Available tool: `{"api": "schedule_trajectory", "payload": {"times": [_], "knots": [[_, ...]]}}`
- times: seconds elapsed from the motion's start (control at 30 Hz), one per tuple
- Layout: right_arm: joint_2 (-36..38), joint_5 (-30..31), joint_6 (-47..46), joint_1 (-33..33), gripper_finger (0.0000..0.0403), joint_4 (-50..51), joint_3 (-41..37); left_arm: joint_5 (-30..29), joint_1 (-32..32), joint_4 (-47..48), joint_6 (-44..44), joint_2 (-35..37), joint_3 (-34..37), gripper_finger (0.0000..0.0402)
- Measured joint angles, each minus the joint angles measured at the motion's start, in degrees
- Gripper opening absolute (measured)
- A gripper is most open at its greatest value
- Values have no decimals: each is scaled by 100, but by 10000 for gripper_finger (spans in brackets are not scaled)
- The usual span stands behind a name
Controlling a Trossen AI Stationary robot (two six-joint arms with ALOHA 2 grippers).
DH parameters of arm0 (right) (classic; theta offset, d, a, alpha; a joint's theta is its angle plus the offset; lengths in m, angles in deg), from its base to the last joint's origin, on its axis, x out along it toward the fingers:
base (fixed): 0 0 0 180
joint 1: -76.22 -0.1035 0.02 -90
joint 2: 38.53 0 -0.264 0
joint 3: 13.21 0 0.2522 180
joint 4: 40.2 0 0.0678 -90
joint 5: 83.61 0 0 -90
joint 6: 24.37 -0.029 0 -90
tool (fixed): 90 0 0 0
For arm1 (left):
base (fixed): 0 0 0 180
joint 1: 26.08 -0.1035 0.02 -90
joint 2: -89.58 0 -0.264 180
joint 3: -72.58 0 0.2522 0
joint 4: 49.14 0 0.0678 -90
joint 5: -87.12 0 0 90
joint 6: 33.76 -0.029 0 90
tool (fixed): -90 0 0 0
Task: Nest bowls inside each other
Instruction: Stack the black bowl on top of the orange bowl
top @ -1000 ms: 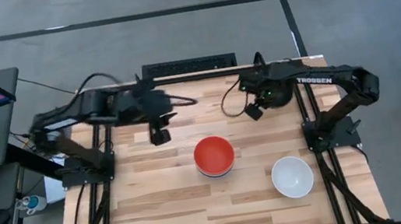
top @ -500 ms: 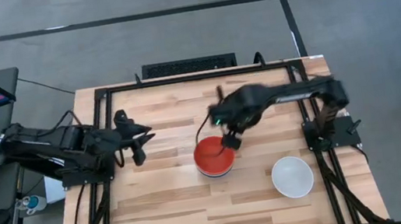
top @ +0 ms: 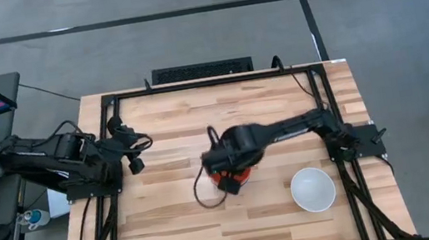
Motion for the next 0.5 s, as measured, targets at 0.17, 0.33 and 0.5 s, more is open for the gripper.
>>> {"api": "schedule_trajectory", "payload": {"times": [0.17,0.33,0.5], "knots": [[-27,75,-169,-487,16,-339,45,-16,1,-228,-156,189,281,103],[-148,120,17,-754,15,-544,122,27,0,-335,-37,345,588,103],[-204,90,729,-758,17,-533,113,188,1,-531,141,414,778,103]]}}
